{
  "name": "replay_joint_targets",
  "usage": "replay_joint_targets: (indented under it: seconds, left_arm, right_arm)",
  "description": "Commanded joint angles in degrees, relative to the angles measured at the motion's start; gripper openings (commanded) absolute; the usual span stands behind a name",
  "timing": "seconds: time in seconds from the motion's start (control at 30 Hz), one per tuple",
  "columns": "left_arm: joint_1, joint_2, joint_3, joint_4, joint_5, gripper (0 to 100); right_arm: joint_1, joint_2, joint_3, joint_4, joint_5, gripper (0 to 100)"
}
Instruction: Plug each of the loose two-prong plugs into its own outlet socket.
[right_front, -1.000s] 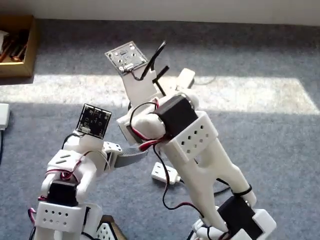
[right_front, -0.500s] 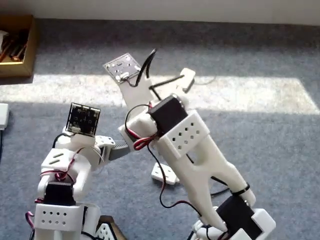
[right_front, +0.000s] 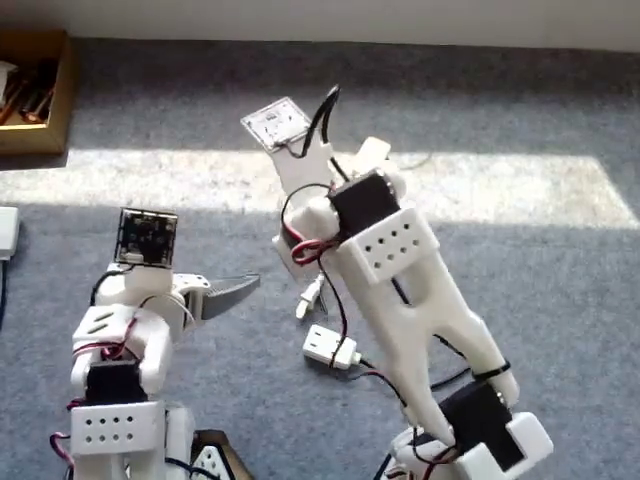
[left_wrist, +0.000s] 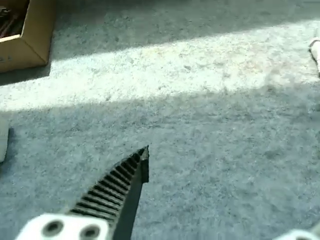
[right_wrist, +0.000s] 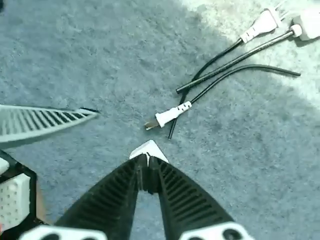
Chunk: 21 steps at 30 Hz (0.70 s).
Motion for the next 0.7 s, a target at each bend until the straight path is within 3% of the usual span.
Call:
replay_joint_targets:
  seconds: [0.0, 0.17, 0.23, 0.27, 0.4, 0.57, 0.67]
  left_arm:
    - [-5.67, 0.04, 0.75, -0.26, 3.96, 53]
    - [-9.54, -0.40, 3.82, 0.53, 5.45, 53]
    - [-9.80, -0.40, 5.32, 0.26, 5.45, 53]
    - [-9.89, -0.40, 5.93, -0.09, 5.45, 53]
    - [-9.54, -0.40, 6.73, -1.58, 5.45, 53]
    - [-9.54, -0.40, 6.81, -1.32, 5.45, 53]
    - [-9.54, -0.40, 6.81, -1.41, 5.45, 53]
  right_arm:
    - [2.68, 3.56, 4.97, -7.25, 10.90, 1.0]
    - [-0.92, 10.42, 9.98, -14.11, 24.26, 1.0]
    - [-1.89, 11.82, 10.07, -17.80, 22.33, 1.0]
    - [-1.80, 12.53, 10.07, -19.91, 17.32, 1.0]
    - [0.22, 15.69, 9.98, -26.42, -16.79, 1.0]
    - [-1.01, 17.89, 10.07, -28.79, -43.87, 1.0]
    - [-0.84, 18.33, 10.15, -25.98, -55.03, 0.6]
